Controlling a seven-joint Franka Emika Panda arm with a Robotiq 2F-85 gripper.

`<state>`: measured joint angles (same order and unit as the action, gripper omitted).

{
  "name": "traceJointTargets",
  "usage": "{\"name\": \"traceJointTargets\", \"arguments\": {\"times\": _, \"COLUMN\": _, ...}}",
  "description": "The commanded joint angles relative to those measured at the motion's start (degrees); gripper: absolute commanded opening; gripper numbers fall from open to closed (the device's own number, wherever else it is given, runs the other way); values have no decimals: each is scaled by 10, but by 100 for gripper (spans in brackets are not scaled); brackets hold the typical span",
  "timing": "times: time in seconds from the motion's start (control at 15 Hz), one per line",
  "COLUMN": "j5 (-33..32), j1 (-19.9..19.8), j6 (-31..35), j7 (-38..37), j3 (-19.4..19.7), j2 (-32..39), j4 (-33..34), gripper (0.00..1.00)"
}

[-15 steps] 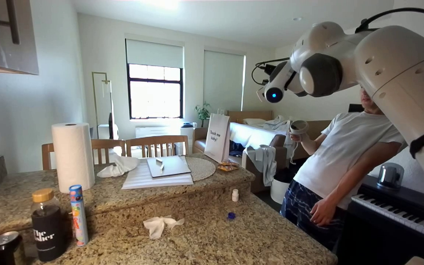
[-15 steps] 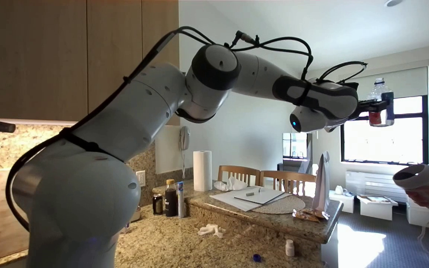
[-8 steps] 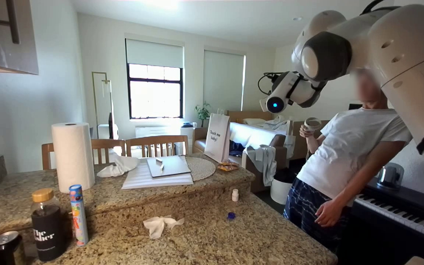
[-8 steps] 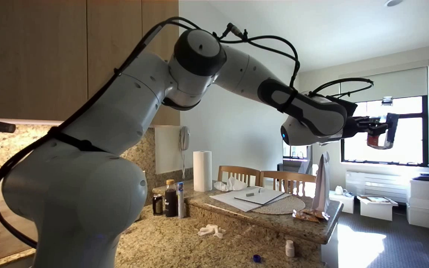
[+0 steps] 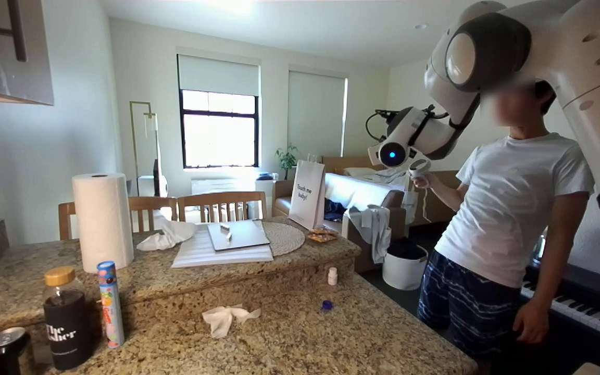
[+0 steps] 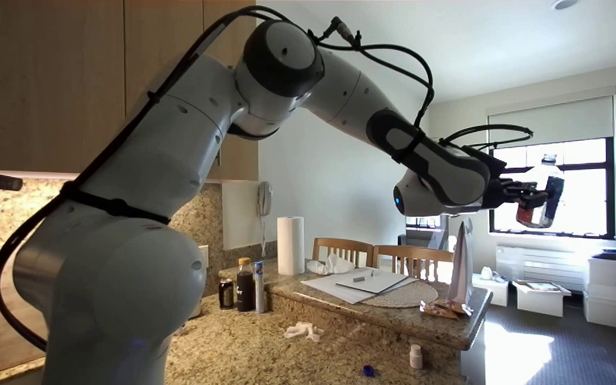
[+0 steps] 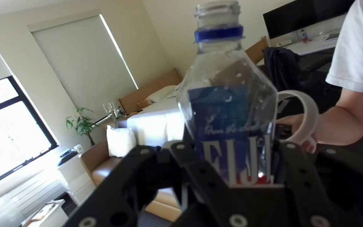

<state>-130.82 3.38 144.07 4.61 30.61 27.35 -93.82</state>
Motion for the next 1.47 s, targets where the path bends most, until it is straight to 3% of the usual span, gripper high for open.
{"name": "traceJointTargets", "arguments": {"times": 0.0, "j5": 82, "j1": -16, "j6": -123, "j7": 138, "j3": -87, "j2": -70, "j4": -117, "gripper": 22}}
{"name": "traceJointTargets", "arguments": {"times": 0.4, "j5": 177, "j1": 9, "j6": -365, "j7": 235, "j3": -208, "j2": -125, "j4": -265, "gripper": 22}}
{"name": "traceJointTargets", "arguments": {"times": 0.93, "j5": 303, "j1": 52, "j6": -451, "j7": 209, "j3": -353, "j2": -245, "j4": -462, "gripper": 22}}
{"name": "traceJointTargets", "arguments": {"times": 1.13, "j5": 378, "j1": 84, "j6": -489, "j7": 198, "j3": -401, "j2": -255, "j4": -484, "gripper": 22}}
{"name": "traceJointTargets", "arguments": {"times": 1.4, "j5": 474, "j1": 125, "j6": -554, "j7": 153, "j3": -453, "j2": -226, "j4": -465, "gripper": 22}}
